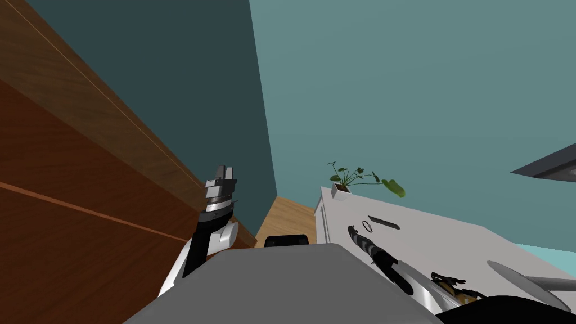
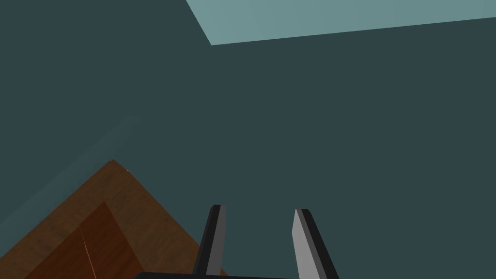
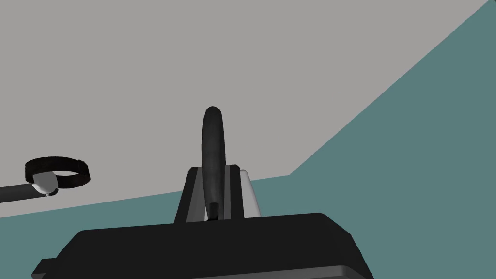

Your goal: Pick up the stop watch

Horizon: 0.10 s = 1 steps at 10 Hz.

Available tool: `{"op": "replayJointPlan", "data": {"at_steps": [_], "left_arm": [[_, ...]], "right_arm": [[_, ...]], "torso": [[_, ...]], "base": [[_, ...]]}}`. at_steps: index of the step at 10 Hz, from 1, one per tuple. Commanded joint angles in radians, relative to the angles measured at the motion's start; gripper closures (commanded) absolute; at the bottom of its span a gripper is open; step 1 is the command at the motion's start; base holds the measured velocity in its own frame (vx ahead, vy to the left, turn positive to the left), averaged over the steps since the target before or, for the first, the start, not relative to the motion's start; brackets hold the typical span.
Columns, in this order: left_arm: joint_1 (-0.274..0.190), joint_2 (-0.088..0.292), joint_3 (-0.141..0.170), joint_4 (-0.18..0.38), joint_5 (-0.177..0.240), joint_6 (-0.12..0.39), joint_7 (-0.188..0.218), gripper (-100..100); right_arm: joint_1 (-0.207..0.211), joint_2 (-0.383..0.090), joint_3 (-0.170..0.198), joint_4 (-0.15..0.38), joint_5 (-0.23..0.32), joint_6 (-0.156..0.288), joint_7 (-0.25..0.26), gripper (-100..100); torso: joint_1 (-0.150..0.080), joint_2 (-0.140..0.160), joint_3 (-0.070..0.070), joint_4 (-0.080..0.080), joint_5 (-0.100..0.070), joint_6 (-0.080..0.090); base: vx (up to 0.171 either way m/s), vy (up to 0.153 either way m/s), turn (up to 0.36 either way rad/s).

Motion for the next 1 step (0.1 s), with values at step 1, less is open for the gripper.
{"op": "replayJointPlan", "data": {"at_steps": [1], "left_arm": [[0.0,0.0,0.0,0.0,0.0,0.0,0.0,0]], "right_arm": [[0.0,0.0,0.0,0.0,0.0,0.0,0.0,0]], "torso": [[0.0,0.0,0.0,0.0,0.0,0.0]], "base": [[0.0,0.0,0.0]]}}
